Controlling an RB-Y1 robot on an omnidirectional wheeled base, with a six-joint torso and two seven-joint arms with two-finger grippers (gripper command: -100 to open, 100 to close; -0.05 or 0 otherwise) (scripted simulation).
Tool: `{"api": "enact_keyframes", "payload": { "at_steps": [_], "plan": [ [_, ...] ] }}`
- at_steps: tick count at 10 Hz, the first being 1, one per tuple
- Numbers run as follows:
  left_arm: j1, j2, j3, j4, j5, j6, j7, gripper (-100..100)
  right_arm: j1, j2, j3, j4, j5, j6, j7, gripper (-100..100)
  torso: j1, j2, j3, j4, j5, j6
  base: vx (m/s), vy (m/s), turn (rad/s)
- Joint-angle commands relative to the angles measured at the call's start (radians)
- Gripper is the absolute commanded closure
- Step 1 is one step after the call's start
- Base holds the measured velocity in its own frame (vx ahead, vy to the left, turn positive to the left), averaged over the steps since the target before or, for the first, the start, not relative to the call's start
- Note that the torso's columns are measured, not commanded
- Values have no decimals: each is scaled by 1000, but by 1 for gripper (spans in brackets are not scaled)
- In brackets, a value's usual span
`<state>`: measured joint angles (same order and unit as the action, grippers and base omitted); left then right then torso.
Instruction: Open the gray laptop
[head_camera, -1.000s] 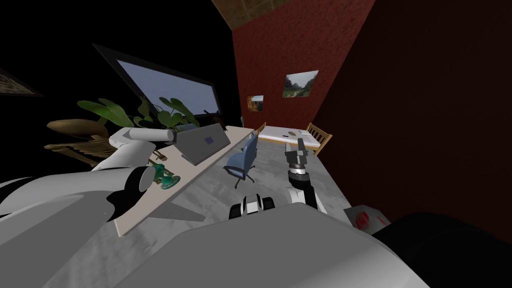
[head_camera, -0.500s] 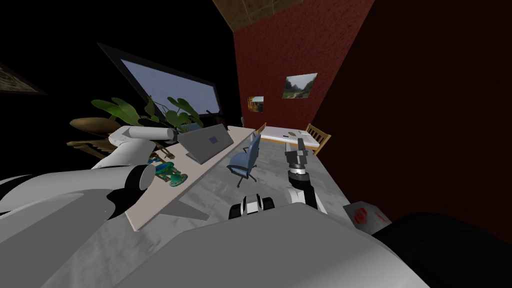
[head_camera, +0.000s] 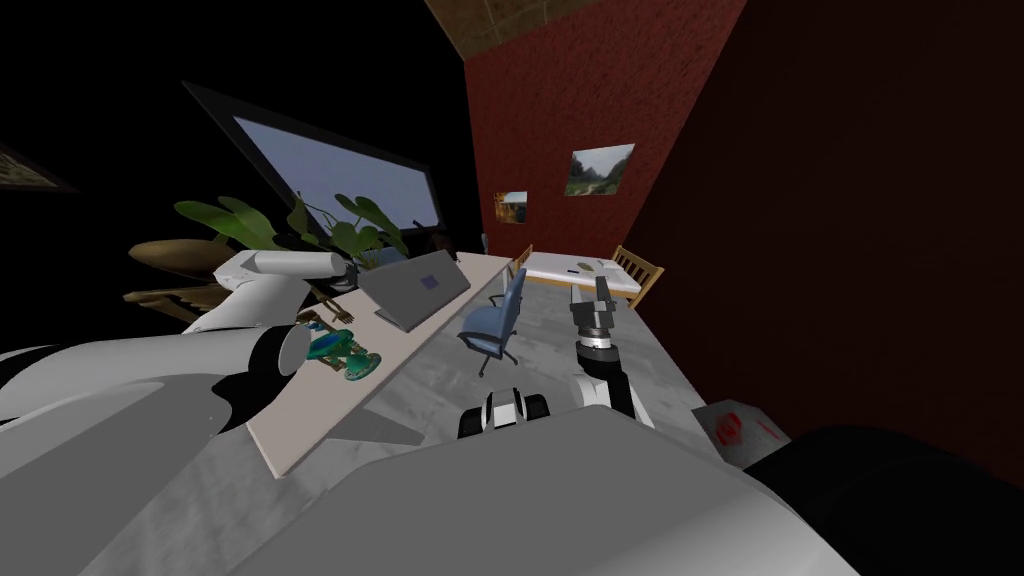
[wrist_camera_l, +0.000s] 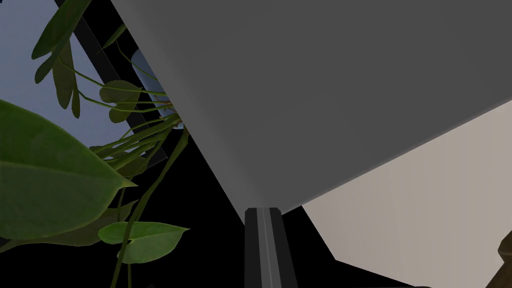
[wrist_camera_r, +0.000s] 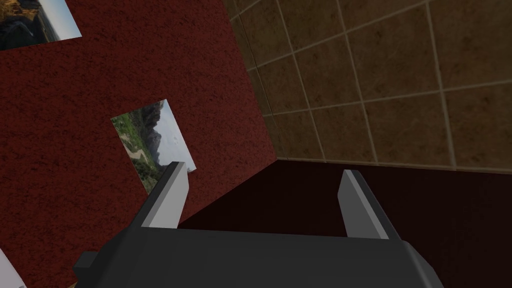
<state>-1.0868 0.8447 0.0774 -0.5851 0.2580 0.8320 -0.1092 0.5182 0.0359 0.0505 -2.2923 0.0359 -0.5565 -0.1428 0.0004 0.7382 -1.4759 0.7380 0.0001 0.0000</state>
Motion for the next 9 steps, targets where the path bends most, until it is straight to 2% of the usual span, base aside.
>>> {"api": "enact_keyframes", "payload": {
  "at_steps": [1, 4, 5, 6, 8, 9],
  "plan": [
    [-13, 3, 10, 12, 29, 67, -4, 100, 0, 0, 0, 0, 0, 0, 0, 0, -1, 0, 0, 0, 0, 0, 61, 117, -25],
    [-30, 3, 20, 30, 60, 139, -5, 100, 0, 0, 0, 0, 0, 0, 0, 0, 2, -1, -1, -1, 1, 0, 46, 113, -29],
    [-33, 2, 16, 36, 52, 116, -6, 100, 0, 0, 0, 0, 0, 0, 0, 0, 1, -2, -1, -1, 1, 0, 24, 46, -9],
    [-32, 16, -4, 38, 25, 137, -2, -100, 0, 0, 0, 0, 0, 0, 0, 0, -2, 0, 0, -1, 0, 0, 48, -36, -16],
    [-29, 33, -27, 42, -9, 154, 2, -100, 0, 0, 0, 0, 0, 0, 0, 0, -7, -2, -1, -1, -2, 0, 85, -106, -8],
    [-29, 33, -27, 42, -9, 154, 2, -100, 0, 0, 0, 0, 0, 0, 0, 0, -4, -2, -1, -1, -1, 0, 53, -75, 0]
  ]
}}
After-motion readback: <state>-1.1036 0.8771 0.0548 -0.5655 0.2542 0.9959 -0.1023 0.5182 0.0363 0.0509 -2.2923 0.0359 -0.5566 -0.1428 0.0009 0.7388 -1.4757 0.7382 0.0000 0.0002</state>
